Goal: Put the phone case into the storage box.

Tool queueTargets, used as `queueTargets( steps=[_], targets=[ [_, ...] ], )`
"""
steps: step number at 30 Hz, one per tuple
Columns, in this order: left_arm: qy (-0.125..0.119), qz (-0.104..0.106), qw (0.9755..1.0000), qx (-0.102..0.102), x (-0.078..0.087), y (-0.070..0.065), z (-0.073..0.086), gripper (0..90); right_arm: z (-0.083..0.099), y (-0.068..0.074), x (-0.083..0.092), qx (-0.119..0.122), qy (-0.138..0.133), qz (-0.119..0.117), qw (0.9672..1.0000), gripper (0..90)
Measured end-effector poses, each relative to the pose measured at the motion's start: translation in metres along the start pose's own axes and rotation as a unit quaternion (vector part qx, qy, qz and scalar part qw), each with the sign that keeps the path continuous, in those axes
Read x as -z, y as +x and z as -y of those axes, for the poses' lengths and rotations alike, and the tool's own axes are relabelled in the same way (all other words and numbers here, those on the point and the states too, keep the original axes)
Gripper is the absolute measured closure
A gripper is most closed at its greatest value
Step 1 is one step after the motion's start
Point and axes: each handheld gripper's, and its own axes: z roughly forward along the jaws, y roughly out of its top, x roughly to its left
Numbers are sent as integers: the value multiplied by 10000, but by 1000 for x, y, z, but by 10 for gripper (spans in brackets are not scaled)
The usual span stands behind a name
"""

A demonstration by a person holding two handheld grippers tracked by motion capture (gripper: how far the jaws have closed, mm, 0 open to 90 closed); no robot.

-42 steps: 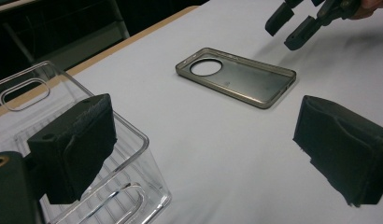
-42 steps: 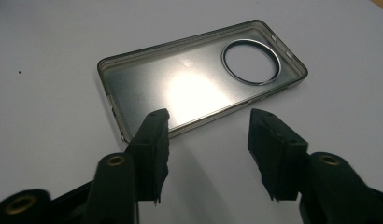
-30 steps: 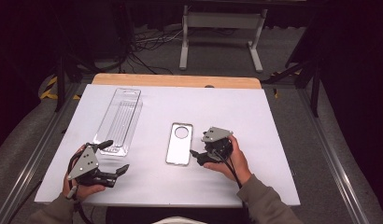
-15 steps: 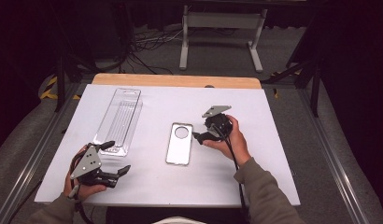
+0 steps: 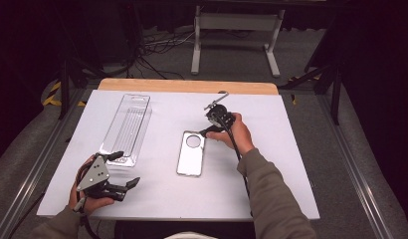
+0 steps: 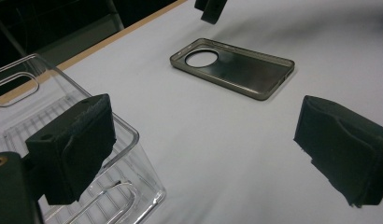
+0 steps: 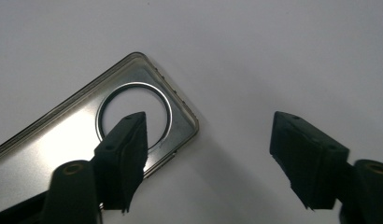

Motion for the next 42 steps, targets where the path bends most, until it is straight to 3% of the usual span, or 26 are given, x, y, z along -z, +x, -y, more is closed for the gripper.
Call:
queueTargets(
  steps=[3,9,14,17,21,24,29,35,39,42],
  targets=[
    [-15,4,10000,25,0,-1,0,58,-7,1,-14,115,316,-44,9994,393],
    [6,13,10000,3,0,-1,0,59,-15,5,-28,318,629,-48,9975,492],
    [-14,29,10000,2,0,0,0,58,-16,0,-34,313,792,4,9964,597],
    [34,43,10000,21,0,1,1,59,-17,-3,-35,301,868,-143,9957,640],
    [10,63,10000,70,0,2,1,61,-20,-3,-36,415,989,-191,9940,702],
    [-2,95,9999,99,1,2,1,62,-24,2,-38,560,1116,-227,9919,810],
    [-8,123,9998,128,1,1,0,66,-29,9,-40,827,1358,59,9873,835],
    [-31,91,9998,164,1,1,0,68,-30,15,-40,979,1435,232,9845,852],
    [-31,107,9998,170,1,1,0,68,-28,17,-39,1018,1364,322,9849,858],
    [-43,80,9998,174,1,1,0,68,-24,18,-35,1019,1164,317,9874,859]
  ],
)
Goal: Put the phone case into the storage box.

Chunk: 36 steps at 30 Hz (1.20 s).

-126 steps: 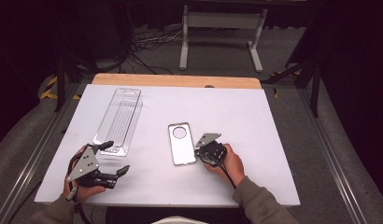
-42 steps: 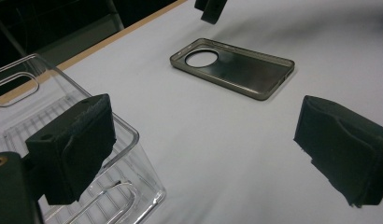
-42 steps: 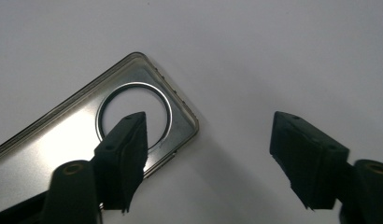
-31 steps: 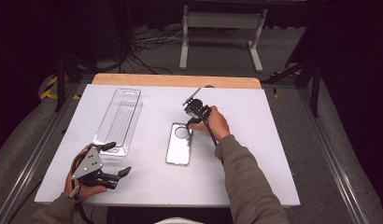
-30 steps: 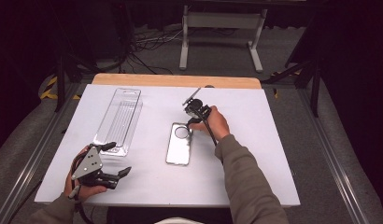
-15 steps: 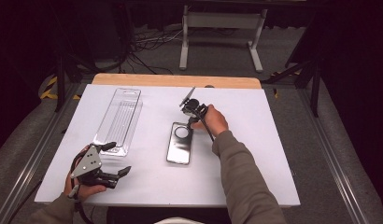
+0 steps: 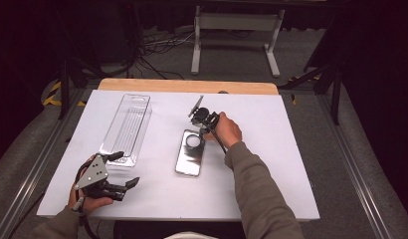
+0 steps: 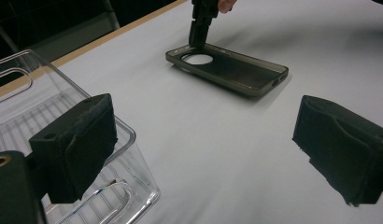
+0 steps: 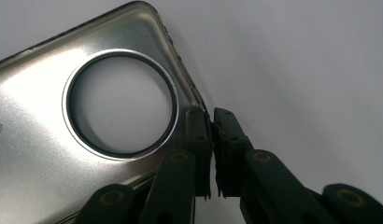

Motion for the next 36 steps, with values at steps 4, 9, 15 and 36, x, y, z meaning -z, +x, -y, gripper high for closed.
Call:
queueTargets(
  steps=[4,9,15,36],
  targets=[
    [-1,-63,10000,1,1,1,0,68,6,3,14,56,-337,118,9993,860],
    [-8,-77,10000,7,1,0,-1,68,14,10,34,147,-697,343,9969,860],
    [-41,-82,9999,49,1,1,-2,67,30,23,62,165,-1330,669,9887,860],
    [-169,-226,9994,194,-15,7,-26,102,75,63,95,591,-2594,1443,9531,859]
  ],
)
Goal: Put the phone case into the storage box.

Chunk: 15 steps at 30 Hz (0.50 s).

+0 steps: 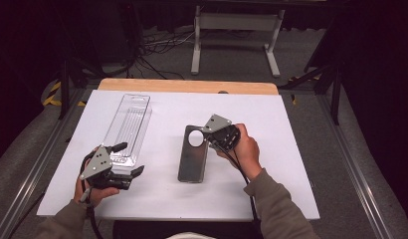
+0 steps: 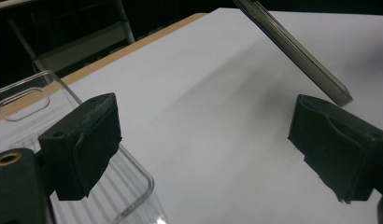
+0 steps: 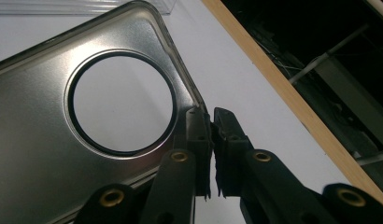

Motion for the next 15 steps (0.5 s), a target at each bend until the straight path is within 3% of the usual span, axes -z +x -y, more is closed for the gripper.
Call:
queueTargets(
  steps=[5,13,15],
  targets=[
    [-42,7,9997,220,-12,4,-20,109,4,7,6,132,-174,201,9996,859],
    [-121,81,9999,70,-34,-1,-46,132,3,23,14,482,-341,558,9967,859],
    [-148,128,9997,124,-39,-2,-51,137,1,25,16,541,-383,638,9958,859]
  ],
)
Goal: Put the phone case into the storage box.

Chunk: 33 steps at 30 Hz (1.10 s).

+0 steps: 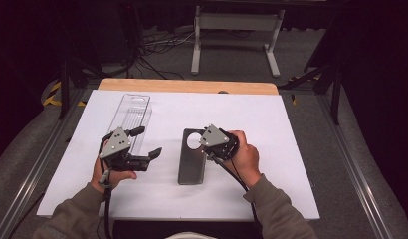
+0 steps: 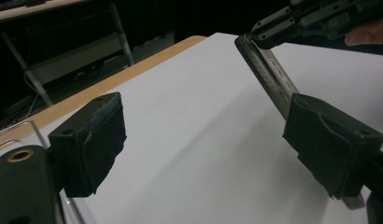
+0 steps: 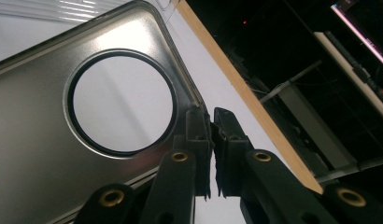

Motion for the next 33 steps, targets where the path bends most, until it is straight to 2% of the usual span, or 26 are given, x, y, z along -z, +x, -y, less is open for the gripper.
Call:
queueTargets(
  steps=[4,8,11,16,20,21,22,24,25,28,29,31,33],
  targets=[
    [-7,-2,10000,8,-9,-2,-6,145,-2,3,4,101,-75,133,9998,859],
    [-35,90,9999,77,-19,-5,-13,165,-5,9,8,270,-121,314,9991,858],
    [-25,171,9998,51,-25,-6,-16,184,-7,12,10,361,-143,382,9985,858],
    [34,227,9997,43,-33,-8,-21,277,-9,16,12,437,-222,453,9978,858],
    [71,306,9995,84,-39,-7,-24,307,-10,18,12,490,-262,494,9972,858],
    [95,308,9995,71,-42,-7,-26,319,-11,20,13,588,-286,629,9959,858],
    [107,324,9994,107,-43,-7,-26,319,-11,20,13,588,-286,629,9959,858],
    [118,329,9994,77,-45,-5,-27,338,-11,22,14,707,-238,816,9939,858],
    [145,393,9990,185,-46,-6,-26,348,-11,23,14,740,-242,896,9929,857],
    [95,488,9985,210,-46,-5,-26,351,-11,23,14,795,-205,904,9925,858],
    [55,441,9990,97,-46,-4,-26,351,-11,23,13,802,-196,909,9924,857],
    [68,494,9986,170,-46,-6,-27,350,-11,24,13,796,-162,903,9926,858],
    [129,477,9987,126,-47,-7,-28,355,-11,25,13,805,-177,898,9925,857]
  ],
)
